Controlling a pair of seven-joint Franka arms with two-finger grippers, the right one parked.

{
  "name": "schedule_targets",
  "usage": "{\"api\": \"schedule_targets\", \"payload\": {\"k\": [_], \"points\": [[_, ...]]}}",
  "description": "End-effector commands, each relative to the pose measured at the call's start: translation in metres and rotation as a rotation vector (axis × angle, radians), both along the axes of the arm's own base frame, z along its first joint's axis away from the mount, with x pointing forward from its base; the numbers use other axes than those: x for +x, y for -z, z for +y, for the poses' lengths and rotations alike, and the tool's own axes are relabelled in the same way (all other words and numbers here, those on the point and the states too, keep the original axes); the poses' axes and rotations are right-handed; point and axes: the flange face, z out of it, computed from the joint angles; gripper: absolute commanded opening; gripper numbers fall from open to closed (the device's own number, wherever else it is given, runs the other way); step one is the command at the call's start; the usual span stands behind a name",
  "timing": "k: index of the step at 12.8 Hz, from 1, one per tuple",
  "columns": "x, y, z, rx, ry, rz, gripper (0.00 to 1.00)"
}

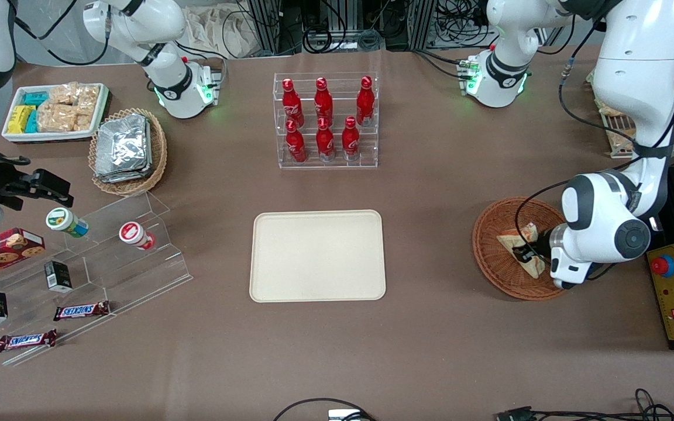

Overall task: Place sandwich from basket to tray
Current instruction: 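Close the left gripper on the sandwich and lift it from the basket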

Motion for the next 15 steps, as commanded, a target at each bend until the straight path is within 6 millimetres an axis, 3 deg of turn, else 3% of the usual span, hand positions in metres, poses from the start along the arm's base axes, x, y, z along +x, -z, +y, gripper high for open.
{"api": "schedule_targets", "payload": {"k": [1, 4, 6, 8, 10, 11, 12, 15], "points": [[0.004, -0.028, -0.004, -0.007, -0.01, -0.037, 0.0], [0.014, -0.115, -0.042, -0.038, 0.093, -0.072, 0.0], [0.033, -0.184, -0.082, -0.07, 0.209, -0.09, 0.0], [0.039, -0.234, -0.12, -0.028, 0.398, -0.111, 0.0], [0.037, -0.252, -0.159, -0.04, 0.599, -0.124, 0.0], [0.036, -0.248, -0.176, -0.057, 0.66, -0.128, 0.0], [0.033, -0.247, -0.206, -0.1, 0.694, -0.132, 0.0], [0.031, -0.227, -0.28, -0.188, 0.643, -0.12, 0.0]]}}
